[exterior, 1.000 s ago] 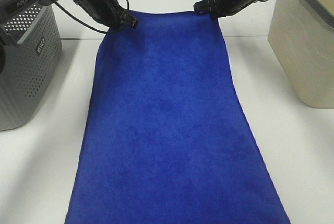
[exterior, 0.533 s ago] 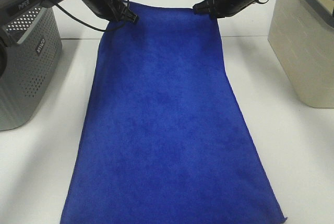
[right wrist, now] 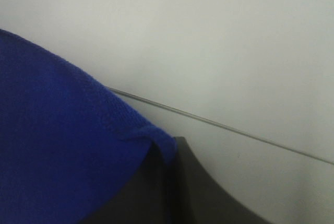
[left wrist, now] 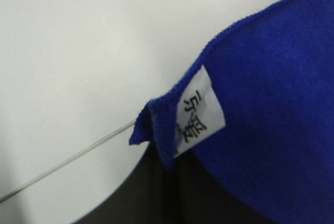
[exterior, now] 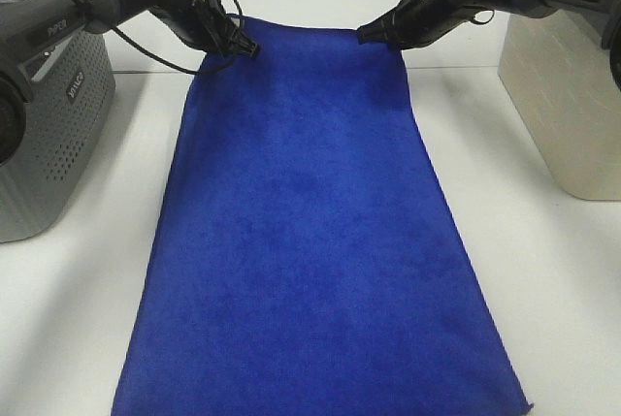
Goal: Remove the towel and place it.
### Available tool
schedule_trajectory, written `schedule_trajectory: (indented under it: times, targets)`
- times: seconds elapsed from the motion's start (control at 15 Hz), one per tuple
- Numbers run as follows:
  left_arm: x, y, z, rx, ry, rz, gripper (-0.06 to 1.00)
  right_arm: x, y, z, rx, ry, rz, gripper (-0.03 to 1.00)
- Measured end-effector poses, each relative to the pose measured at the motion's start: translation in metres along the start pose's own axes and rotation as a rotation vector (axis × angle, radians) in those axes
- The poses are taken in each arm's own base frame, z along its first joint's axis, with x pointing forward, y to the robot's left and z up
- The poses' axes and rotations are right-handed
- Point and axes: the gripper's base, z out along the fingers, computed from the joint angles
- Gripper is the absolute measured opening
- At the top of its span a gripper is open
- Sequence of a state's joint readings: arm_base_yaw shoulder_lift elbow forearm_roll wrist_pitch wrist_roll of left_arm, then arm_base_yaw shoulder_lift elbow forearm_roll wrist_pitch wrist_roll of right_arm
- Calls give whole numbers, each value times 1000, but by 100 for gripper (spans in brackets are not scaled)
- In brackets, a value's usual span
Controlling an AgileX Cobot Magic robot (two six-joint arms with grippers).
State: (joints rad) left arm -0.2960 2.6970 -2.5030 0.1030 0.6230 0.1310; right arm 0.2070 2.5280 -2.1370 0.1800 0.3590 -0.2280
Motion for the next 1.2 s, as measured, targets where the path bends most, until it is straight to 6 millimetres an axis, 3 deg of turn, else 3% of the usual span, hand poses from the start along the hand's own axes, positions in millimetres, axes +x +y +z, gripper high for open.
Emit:
schedule_trajectory:
  times: [0.4, 0.93, 1.07, 1.2]
  targets:
    - [18, -5, 20, 5, 7, 1, 1, 2, -1, 4, 7, -19, 1, 2]
    - [18, -5, 26, -13, -50, 21, 1, 14, -2, 15, 11, -14, 4, 4]
    - [21, -6, 30, -12, -48, 23, 1, 20, -1, 20, 10, -1, 5, 19]
    - [27, -8, 35, -10, -37, 24, 7, 20, -1, 20, 10, 0, 5, 46]
